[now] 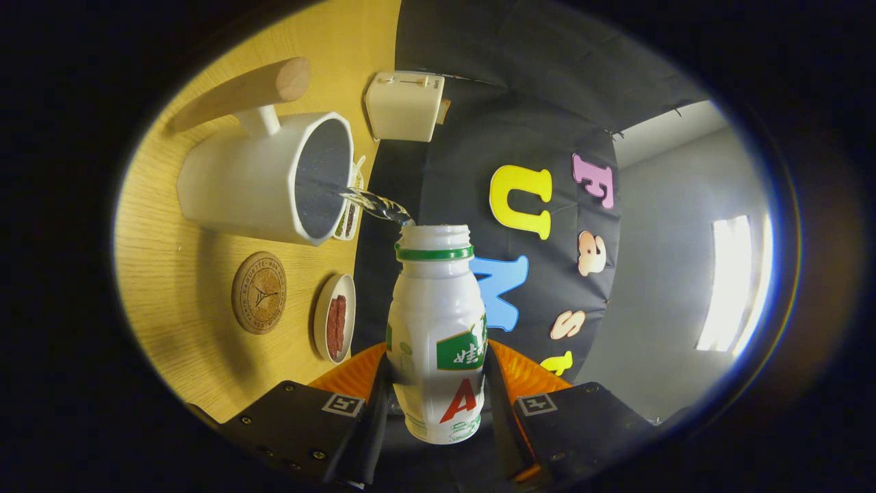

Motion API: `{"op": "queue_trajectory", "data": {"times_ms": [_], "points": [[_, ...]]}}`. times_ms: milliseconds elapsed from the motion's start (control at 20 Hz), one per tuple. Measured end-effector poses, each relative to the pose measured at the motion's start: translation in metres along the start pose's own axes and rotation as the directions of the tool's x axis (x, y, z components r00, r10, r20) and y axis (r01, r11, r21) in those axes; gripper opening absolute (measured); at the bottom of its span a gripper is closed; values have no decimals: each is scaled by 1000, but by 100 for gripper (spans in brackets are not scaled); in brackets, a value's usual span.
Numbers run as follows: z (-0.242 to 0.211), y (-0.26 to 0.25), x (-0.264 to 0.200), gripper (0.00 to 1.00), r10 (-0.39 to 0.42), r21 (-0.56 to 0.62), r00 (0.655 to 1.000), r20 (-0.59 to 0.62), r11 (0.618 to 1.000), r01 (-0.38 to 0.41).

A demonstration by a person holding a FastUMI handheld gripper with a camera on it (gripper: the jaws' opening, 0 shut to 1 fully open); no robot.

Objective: Take the bottle from table, then pour the juice into the cup, finally place the bottle on the coaster

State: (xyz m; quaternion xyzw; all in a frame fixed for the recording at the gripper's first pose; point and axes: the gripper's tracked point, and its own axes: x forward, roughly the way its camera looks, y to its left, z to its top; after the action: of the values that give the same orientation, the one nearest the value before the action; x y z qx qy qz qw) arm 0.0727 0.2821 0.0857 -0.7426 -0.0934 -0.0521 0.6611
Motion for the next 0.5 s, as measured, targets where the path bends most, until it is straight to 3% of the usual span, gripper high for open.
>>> {"op": "queue_trajectory", "data": {"times_ms": [500], "points": [[0,-1,1,66,-17,-15,1000,0,1000,17]]}}
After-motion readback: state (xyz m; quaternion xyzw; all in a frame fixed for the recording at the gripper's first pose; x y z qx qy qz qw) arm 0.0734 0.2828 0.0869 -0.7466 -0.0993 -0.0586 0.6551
